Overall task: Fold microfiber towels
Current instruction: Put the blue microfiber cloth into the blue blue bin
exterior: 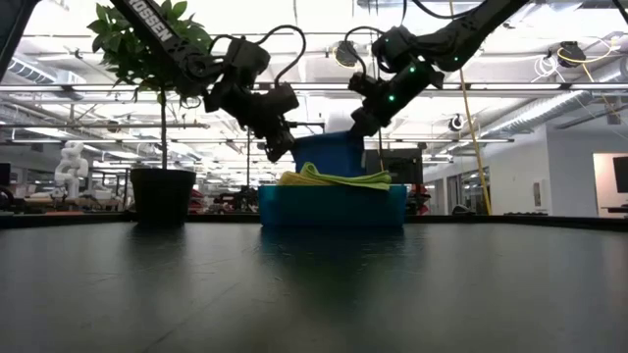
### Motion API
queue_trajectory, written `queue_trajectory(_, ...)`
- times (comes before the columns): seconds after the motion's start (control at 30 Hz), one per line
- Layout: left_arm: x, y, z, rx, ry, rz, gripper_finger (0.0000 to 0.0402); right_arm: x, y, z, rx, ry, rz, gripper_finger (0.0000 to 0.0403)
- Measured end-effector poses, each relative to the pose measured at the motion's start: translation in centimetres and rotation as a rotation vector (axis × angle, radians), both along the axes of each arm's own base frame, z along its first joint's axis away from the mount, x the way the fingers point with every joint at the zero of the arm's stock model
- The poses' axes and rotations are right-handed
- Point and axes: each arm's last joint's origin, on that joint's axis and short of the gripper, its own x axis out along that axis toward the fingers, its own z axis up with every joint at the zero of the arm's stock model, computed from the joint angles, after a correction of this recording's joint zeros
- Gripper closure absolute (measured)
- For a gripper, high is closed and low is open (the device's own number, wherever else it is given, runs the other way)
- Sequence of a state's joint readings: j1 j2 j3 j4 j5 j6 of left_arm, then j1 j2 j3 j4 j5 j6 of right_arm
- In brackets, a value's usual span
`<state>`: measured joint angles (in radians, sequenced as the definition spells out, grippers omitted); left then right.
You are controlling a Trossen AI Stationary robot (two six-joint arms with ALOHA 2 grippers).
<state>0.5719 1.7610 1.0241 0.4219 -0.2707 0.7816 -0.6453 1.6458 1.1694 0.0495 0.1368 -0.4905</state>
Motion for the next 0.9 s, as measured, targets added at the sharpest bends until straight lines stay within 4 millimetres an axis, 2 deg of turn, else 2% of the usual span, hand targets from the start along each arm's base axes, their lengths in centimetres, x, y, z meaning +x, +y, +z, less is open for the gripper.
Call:
queue_trajectory(0.3,0.3,0.0,1.6,0.103,-0.117,0.056,0.0398,0.2,-0.5,1.0,-0.080,-0.074,-0.011,0.0401)
queue_trajectory(0.57,0.3,-0.3,0.9,0.055,-0.056,0.040,0.0398,0.1,-0.2,0.4,-0.038,-0.022,-0.009,0.0401)
queue_trajectory(0.7,0.8,-1.6,0.1,0.024,0.033,0.004,0.0399,0.6,1.1,-0.3,0.009,0.042,0.023,0.0401)
queue_trajectory(0.9,2.2,-4.8,-0.6,0.023,0.130,-0.069,0.0398,1.8,4.1,-1.1,0.055,0.146,0.116,0.0401)
